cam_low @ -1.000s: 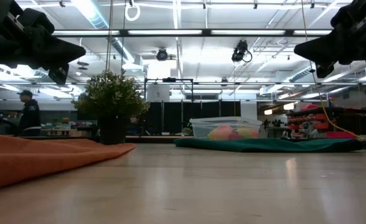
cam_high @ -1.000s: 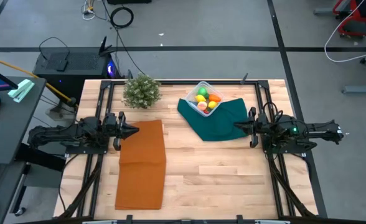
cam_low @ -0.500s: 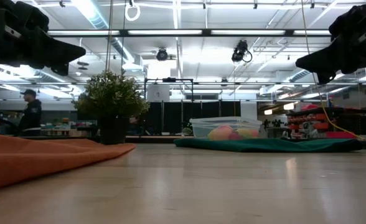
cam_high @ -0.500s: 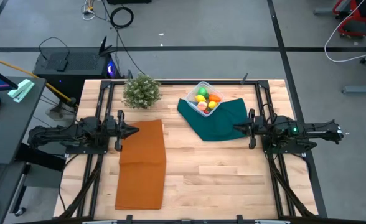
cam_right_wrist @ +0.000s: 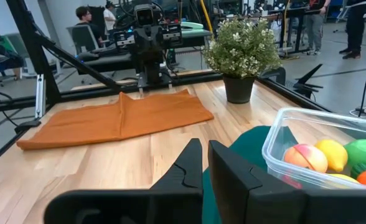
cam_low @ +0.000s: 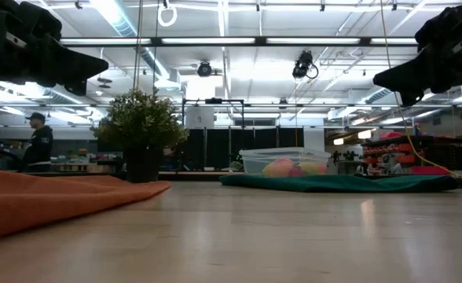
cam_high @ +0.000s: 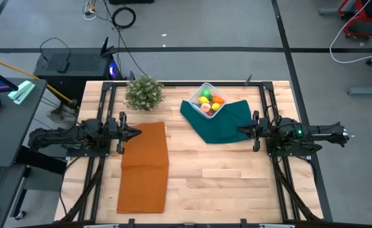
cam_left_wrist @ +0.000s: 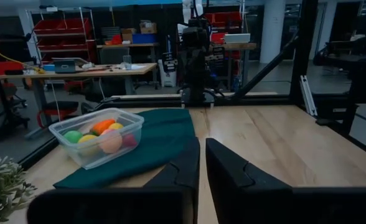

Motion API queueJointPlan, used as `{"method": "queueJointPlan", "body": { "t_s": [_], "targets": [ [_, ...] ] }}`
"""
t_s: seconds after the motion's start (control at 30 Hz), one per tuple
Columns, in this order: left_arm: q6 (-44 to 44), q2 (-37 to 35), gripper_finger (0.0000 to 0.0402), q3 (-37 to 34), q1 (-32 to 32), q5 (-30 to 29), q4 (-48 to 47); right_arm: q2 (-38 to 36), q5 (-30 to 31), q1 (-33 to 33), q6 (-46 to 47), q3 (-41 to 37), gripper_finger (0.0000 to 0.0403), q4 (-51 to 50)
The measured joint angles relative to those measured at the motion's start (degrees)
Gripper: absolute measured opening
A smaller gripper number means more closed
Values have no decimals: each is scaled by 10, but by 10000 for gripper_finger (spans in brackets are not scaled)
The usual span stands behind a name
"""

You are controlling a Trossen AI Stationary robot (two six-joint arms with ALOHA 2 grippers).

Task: Pick and placing Produce into tupperware
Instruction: Return to Home Position

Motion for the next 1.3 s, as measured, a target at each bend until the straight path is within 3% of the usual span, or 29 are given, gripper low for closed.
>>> {"method": "queueJointPlan", "body": {
  "t_s": [0.27,1.3],
  "targets": [
    [0,0,21,0,0,0,0,0,0,0,0,0,0,0],
    [0,0,35,0,0,0,0,0,0,0,0,0,0,0]
  ]
}}
